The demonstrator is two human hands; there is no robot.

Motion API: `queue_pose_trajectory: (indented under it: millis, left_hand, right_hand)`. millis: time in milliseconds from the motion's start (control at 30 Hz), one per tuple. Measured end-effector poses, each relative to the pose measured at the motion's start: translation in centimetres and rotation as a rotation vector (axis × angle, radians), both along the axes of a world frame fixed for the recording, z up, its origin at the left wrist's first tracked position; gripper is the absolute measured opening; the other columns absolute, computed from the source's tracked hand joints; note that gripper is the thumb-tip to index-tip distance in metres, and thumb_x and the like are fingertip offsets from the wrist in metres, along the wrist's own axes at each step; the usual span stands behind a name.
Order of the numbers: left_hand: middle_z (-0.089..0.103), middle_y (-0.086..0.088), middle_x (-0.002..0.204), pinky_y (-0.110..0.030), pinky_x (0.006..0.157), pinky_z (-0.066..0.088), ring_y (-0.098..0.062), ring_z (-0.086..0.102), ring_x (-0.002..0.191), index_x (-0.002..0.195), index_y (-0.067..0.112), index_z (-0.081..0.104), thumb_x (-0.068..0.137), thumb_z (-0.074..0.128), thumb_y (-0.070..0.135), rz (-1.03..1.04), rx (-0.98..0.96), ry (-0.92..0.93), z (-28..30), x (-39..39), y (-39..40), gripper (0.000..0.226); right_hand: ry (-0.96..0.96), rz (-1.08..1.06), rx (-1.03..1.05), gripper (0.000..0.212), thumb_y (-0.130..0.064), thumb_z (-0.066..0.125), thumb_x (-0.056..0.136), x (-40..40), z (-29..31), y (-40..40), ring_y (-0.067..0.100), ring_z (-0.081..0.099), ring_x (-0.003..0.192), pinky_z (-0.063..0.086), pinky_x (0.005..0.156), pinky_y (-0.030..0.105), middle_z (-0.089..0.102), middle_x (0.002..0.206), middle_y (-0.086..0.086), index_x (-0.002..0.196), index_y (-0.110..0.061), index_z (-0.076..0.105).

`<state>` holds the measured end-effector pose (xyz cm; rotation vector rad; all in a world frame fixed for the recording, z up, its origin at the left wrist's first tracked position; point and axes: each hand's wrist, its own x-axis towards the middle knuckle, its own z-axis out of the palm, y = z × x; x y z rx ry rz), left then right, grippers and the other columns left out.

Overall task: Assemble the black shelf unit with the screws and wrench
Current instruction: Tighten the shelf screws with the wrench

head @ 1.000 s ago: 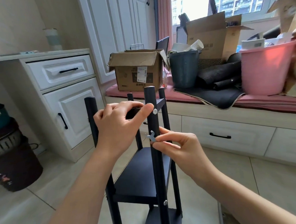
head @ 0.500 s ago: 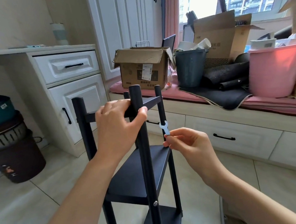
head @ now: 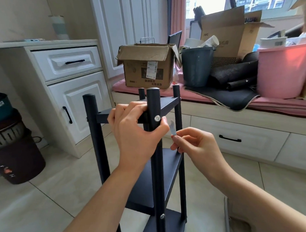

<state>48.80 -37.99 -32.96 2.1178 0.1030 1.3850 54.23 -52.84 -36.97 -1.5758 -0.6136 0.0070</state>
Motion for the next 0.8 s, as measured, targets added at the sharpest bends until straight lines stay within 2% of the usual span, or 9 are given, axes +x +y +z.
queue_pose_trajectory:
  millis: [167,333,433,533,667,733,800]
  left_hand:
    - [0.053,0.03,0.084,-0.032,0.098,0.034,0.008,0.042,0.096,0.084,0.031,0.065,0.074,0.066,0.042,-0.094,0.031,-0.006,-0.1,0.0,-1.2,0.015]
    - [0.057,0.025,0.084,-0.046,0.095,0.04,0.0,0.047,0.095,0.083,0.026,0.07,0.074,0.067,0.039,-0.129,0.011,-0.031,-0.1,0.1,-1.6,0.015]
    - [0.056,0.026,0.082,-0.053,0.09,0.044,-0.004,0.05,0.094,0.083,0.031,0.067,0.074,0.067,0.039,-0.142,-0.04,-0.036,0.0,0.3,-1.3,0.012]
    - [0.057,0.027,0.084,-0.054,0.09,0.046,-0.012,0.052,0.094,0.083,0.035,0.064,0.074,0.066,0.042,-0.153,-0.088,-0.016,0.0,0.5,-0.8,0.011]
    - [0.057,0.032,0.086,-0.051,0.093,0.046,-0.014,0.056,0.096,0.083,0.04,0.063,0.073,0.065,0.042,-0.174,-0.121,0.017,0.0,0.6,0.3,0.01]
    - [0.059,0.029,0.087,-0.049,0.093,0.047,-0.017,0.058,0.097,0.086,0.042,0.063,0.073,0.064,0.041,-0.187,-0.137,0.031,0.0,0.5,1.1,0.012]
    - [0.06,0.023,0.088,-0.046,0.092,0.049,-0.019,0.06,0.095,0.087,0.041,0.064,0.073,0.064,0.043,-0.194,-0.149,0.055,-0.1,0.3,2.0,0.014]
  right_hand:
    - [-0.058,-0.025,-0.063,0.006,-0.016,0.067,0.092,0.0,0.1,-0.2,0.018,0.067,0.069,0.054,0.068,0.028,0.073,0.071,0.002,0.094,-0.012,0.071]
    - [-0.089,-0.037,-0.083,0.007,-0.018,0.066,0.093,-0.1,0.2,-0.3,0.025,0.065,0.068,0.052,0.071,0.047,0.07,0.068,0.004,0.096,-0.013,0.071]
    - [-0.094,-0.053,-0.081,0.006,-0.019,0.067,0.092,0.1,0.0,-0.2,0.026,0.062,0.065,0.052,0.07,0.044,0.066,0.064,0.005,0.094,-0.015,0.071]
    - [-0.099,-0.071,-0.081,0.003,-0.02,0.068,0.092,0.4,-0.3,-0.1,0.025,0.06,0.064,0.05,0.065,0.035,0.065,0.064,0.005,0.091,-0.019,0.071]
    - [-0.112,-0.064,-0.108,0.006,-0.019,0.065,0.094,0.3,-0.6,0.2,0.01,0.052,0.056,0.043,0.057,0.02,0.065,0.063,-0.002,0.092,-0.022,0.069]
    - [-0.125,-0.064,-0.126,0.01,-0.017,0.062,0.096,0.2,-0.6,0.4,0.006,0.049,0.055,0.043,0.057,0.02,0.065,0.065,-0.005,0.094,-0.024,0.069]
    - [-0.139,-0.062,-0.138,0.011,-0.016,0.062,0.095,0.1,-0.6,0.6,0.009,0.051,0.056,0.046,0.058,0.025,0.065,0.065,-0.006,0.093,-0.024,0.069]
